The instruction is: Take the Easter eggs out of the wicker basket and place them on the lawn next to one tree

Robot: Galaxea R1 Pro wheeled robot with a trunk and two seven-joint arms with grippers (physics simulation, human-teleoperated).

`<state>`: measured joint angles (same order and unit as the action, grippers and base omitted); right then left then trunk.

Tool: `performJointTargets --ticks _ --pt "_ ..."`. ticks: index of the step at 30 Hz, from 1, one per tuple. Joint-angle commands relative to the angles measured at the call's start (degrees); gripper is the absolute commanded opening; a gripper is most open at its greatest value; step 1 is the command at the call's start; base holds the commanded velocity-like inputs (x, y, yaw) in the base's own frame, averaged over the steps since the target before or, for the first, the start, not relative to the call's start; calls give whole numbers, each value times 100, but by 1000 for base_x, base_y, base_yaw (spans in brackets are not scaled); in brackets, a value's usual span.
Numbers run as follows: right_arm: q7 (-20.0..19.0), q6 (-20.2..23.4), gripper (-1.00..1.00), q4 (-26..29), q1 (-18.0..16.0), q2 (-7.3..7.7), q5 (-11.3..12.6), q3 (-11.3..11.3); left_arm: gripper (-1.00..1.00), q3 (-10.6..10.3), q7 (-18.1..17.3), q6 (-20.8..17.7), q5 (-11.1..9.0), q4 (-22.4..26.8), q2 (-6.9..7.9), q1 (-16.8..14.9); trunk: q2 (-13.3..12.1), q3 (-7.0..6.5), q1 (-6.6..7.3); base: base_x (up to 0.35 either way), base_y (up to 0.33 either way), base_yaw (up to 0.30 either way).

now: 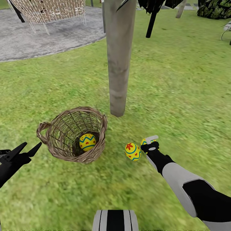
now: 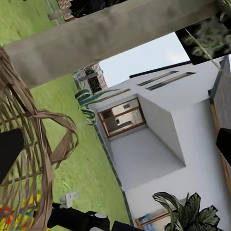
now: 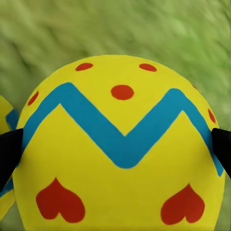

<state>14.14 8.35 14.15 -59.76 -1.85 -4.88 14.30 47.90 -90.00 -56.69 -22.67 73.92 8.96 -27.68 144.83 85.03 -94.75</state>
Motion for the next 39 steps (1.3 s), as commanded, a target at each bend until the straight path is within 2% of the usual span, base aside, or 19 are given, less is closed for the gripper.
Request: performJointTargets --ticks 1,7,13,23,39 --pt "5 -2 -100 3 1 -1 -3 1 100 0 0 0 -1 0 0 0 2 23 -2 0 0 0" --pt "10 -4 -100 13 2 7 -4 2 100 0 0 0 -1 0 0 0 10 156 -18 0 0 0" --pt "10 -4 -100 18 1 23 5 -14 100 9 0 0 -5 -66 -2 7 10 156 -18 8 0 0" --pt "10 0 -100 18 2 35 13 -23 100 38 0 1 -10 -53 -31 17 10 156 -18 161 -16 0" --pt "1 3 -100 47 0 32 18 -11 100 35 0 0 -1 0 -26 17 31 510 -59 0 0 0"
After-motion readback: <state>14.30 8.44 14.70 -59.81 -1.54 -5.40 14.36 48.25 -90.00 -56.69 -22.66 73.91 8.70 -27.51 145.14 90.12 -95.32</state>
